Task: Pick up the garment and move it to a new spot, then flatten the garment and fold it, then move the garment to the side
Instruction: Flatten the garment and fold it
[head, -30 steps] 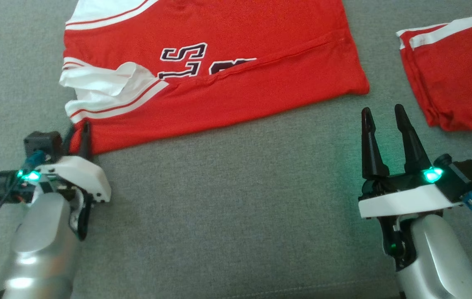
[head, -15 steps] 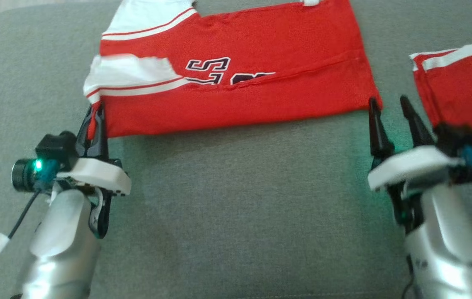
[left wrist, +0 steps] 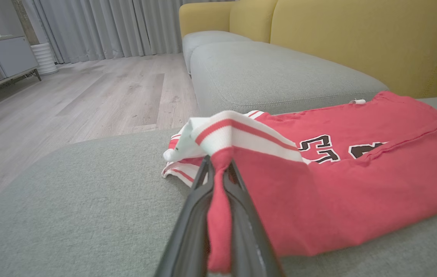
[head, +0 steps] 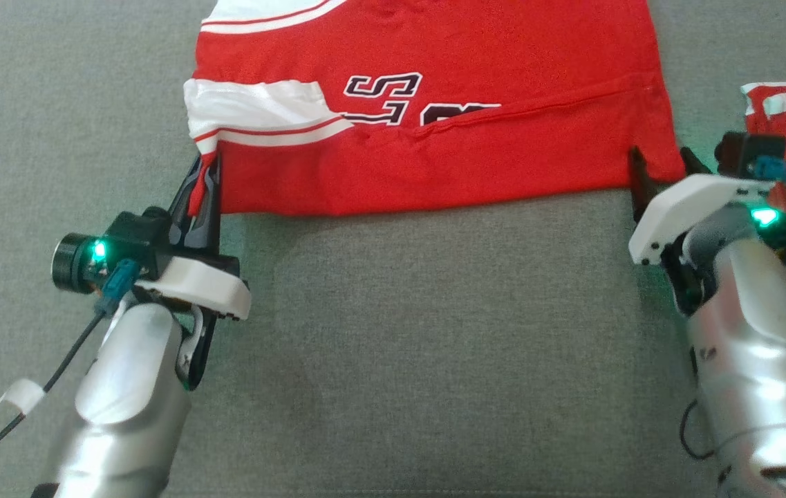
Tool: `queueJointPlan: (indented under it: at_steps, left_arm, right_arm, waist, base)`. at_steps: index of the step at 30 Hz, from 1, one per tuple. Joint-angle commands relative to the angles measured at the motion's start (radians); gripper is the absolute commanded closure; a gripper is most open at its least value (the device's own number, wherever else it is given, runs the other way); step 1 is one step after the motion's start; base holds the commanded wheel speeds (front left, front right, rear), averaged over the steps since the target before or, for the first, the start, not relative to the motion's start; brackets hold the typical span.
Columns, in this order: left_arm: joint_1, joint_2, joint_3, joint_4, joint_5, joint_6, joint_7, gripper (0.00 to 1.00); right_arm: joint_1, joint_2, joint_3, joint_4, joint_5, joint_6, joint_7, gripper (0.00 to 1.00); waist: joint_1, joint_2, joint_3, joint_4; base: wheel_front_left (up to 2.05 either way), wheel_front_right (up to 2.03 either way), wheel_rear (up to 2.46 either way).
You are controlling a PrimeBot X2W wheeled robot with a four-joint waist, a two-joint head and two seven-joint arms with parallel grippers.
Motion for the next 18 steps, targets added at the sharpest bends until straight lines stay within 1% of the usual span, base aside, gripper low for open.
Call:
queueJointPlan:
  at_steps: [1, 3, 5, 6, 7, 13, 18]
  left_arm:
    - [-0.030, 0.025, 0.022, -0.036, 0.013, -0.001, -0.012, 1.00]
    - [-0.033, 0.027, 0.022, -0.044, 0.015, -0.001, -0.012, 1.00]
    - [-0.034, 0.028, 0.023, -0.044, 0.015, -0.002, -0.012, 1.00]
    - [-0.034, 0.030, 0.023, -0.038, 0.014, -0.002, -0.012, 1.00]
    - [-0.032, 0.032, 0.023, -0.032, 0.013, -0.002, -0.012, 1.00]
    - [-0.008, 0.054, 0.014, 0.028, 0.015, -0.003, -0.004, 1.00]
    - [0.050, 0.078, 0.005, 0.071, 0.007, -0.013, 0.021, 1.00]
  right_arm:
    - [-0.034, 0.000, 0.014, -0.004, -0.018, -0.001, 0.013, 0.00]
    - [-0.059, 0.000, 0.013, 0.060, -0.050, -0.001, 0.040, 0.00]
    - [-0.065, 0.000, 0.018, 0.079, -0.058, -0.001, 0.050, 0.00]
    - [-0.077, 0.000, 0.027, 0.111, -0.072, -0.001, 0.061, 0.54]
    - [-0.081, 0.000, 0.032, 0.120, -0.081, -0.001, 0.058, 1.00]
    - [-0.072, 0.000, 0.028, 0.138, -0.097, -0.001, -0.011, 1.00]
    - [-0.015, 0.000, 0.034, 0.150, -0.032, -0.001, -0.056, 1.00]
  waist:
    - [-0.0001, 0.0000, 0.007, 0.006]
    - [-0.0001, 0.0000, 0.015, 0.012]
    - [-0.0001, 0.0000, 0.017, 0.014]
    - [-0.0001, 0.0000, 0.017, 0.015]
    - [-0.0001, 0.0000, 0.015, 0.014]
    - [-0.0001, 0.0000, -0.029, -0.005]
    - [-0.0001, 0.0000, -0.103, -0.030]
  base:
    - [0.00, 0.00, 0.00]
    - [0.00, 0.00, 0.00]
    - [0.00, 0.00, 0.00]
    - [0.00, 0.00, 0.00]
    - [0.00, 0.00, 0.00]
    - [0.00, 0.00, 0.00]
    - [0.00, 0.00, 0.00]
